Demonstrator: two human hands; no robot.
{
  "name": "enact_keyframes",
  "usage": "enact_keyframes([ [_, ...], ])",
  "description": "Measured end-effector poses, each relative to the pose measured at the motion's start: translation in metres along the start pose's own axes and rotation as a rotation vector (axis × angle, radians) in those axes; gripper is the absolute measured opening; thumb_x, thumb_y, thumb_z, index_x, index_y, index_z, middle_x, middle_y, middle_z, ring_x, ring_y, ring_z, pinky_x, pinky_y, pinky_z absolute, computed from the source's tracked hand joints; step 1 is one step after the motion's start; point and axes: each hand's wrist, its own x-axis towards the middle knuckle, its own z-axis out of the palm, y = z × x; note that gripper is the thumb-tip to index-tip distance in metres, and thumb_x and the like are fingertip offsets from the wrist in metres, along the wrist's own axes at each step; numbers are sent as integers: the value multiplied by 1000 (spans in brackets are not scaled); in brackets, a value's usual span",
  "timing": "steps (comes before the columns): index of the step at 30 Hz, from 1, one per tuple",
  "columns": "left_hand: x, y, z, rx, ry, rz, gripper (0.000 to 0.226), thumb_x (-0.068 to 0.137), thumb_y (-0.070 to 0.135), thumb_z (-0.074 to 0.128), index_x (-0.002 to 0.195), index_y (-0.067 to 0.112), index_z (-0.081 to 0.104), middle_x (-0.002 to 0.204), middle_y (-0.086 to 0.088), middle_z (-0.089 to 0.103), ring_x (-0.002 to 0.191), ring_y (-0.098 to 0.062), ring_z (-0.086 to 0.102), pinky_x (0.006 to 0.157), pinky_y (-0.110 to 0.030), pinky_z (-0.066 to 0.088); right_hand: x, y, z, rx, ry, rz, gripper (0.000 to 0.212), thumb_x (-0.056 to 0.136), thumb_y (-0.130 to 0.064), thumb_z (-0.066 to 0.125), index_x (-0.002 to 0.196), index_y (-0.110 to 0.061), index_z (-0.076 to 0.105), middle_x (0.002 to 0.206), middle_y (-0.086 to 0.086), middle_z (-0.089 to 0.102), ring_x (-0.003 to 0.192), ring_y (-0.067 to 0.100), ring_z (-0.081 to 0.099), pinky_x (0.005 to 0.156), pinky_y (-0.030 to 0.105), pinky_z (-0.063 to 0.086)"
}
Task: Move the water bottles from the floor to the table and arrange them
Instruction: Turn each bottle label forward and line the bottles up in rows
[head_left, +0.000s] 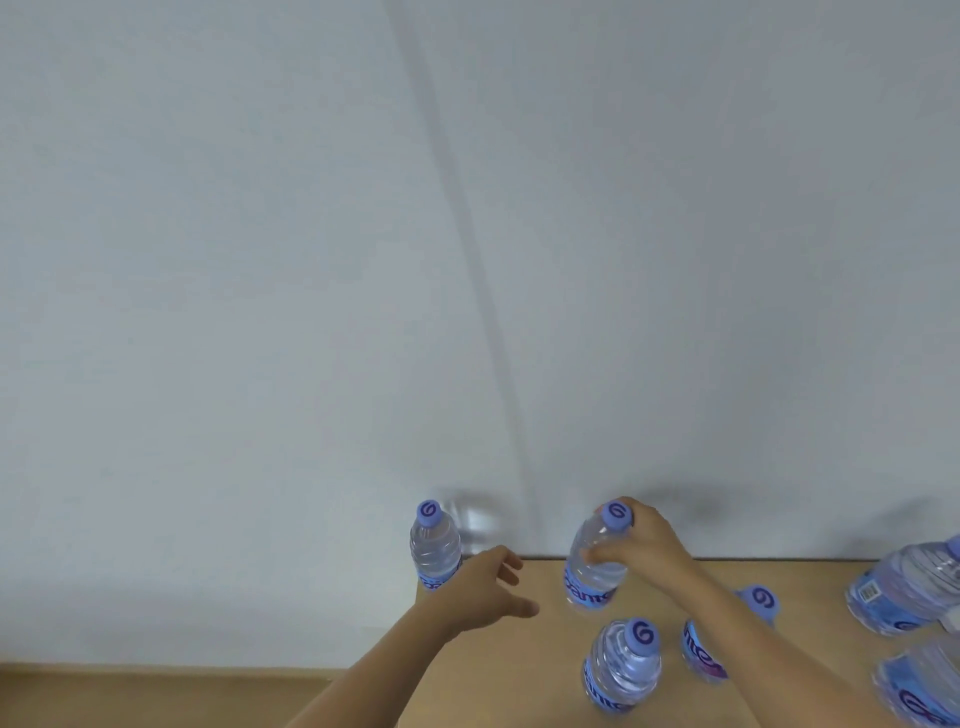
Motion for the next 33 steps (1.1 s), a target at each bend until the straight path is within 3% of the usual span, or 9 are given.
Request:
enact_keyframes([
  [5, -6, 12, -3, -45, 12, 98, 87, 64, 26, 88, 136, 25, 37, 122, 11, 54, 111, -8, 55, 92, -27, 51, -14, -72, -7, 137, -154, -171, 25, 68, -17, 87, 88, -8, 72, 82, 3, 73, 78, 6, 66, 69, 18, 50],
  [7, -13, 19, -8, -140, 6, 176, 84, 62, 21, 89, 131, 27, 41, 112, 12, 62, 102, -4, 62, 88, -26, 55, -20, -99, -5, 217, -197, -200, 17, 73, -16, 83, 85, -11, 73, 78, -5, 70, 74, 3, 64, 67, 15, 48],
  [10, -28, 32, -14, -292, -6, 258, 74, 62, 15, 89, 122, 30, 49, 106, 4, 69, 96, -10, 68, 78, -25, 57, -26, -127, 1, 279, -231, -252, 14, 77, -19, 80, 87, -11, 73, 86, 1, 70, 83, 11, 67, 77, 25, 50],
  [12, -39, 39, -15, -362, 69, 301, 66, 63, 10, 88, 117, 26, 53, 102, 0, 70, 92, -13, 69, 76, -26, 57, -27, -139, 6, 318, -199, -268, 18, 78, -21, 79, 91, -11, 73, 98, 6, 72, 94, 19, 69, 85, 33, 52],
  [17, -58, 52, -15, -449, 233, 379, 63, 64, 7, 87, 114, 21, 53, 97, -1, 69, 89, -14, 70, 71, -25, 58, -32, -153, 23, 512, -182, -284, 35, 77, -26, 80, 107, -15, 66, 106, 3, 72, 99, 20, 69, 81, 33, 56],
  [19, -62, 56, -13, -474, 259, 392, 63, 64, 8, 87, 114, 21, 51, 99, -4, 68, 88, -15, 69, 71, -26, 58, -33, -156, 28, 530, -171, -307, 40, 70, -31, 82, 105, -19, 66, 108, 3, 72, 99, 24, 69, 85, 38, 57],
  [23, -68, 58, -8, -502, 273, 396, 64, 65, 10, 87, 114, 22, 49, 96, -1, 68, 84, -11, 70, 67, -22, 56, -33, -162, 31, 509, -143, -330, 31, 69, -28, 78, 97, -19, 68, 99, 4, 72, 91, 29, 70, 85, 45, 56],
  [29, -66, 52, -12, -471, 226, 400, 58, 66, 14, 85, 114, 11, 53, 91, -11, 69, 77, -18, 69, 68, -29, 57, -29, -161, 32, 569, -198, -299, 24, 65, -28, 77, 89, -29, 72, 110, 14, 69, 102, 39, 66, 96, 55, 51],
  [33, -62, 42, -8, -484, 205, 377, 53, 68, 13, 82, 110, 1, 53, 77, -13, 65, 66, -18, 62, 64, -31, 54, -26, -153, 31, 502, -307, -260, 48, 65, -41, 81, 107, -25, 64, 115, 8, 68, 108, 30, 66, 101, 53, 48],
])
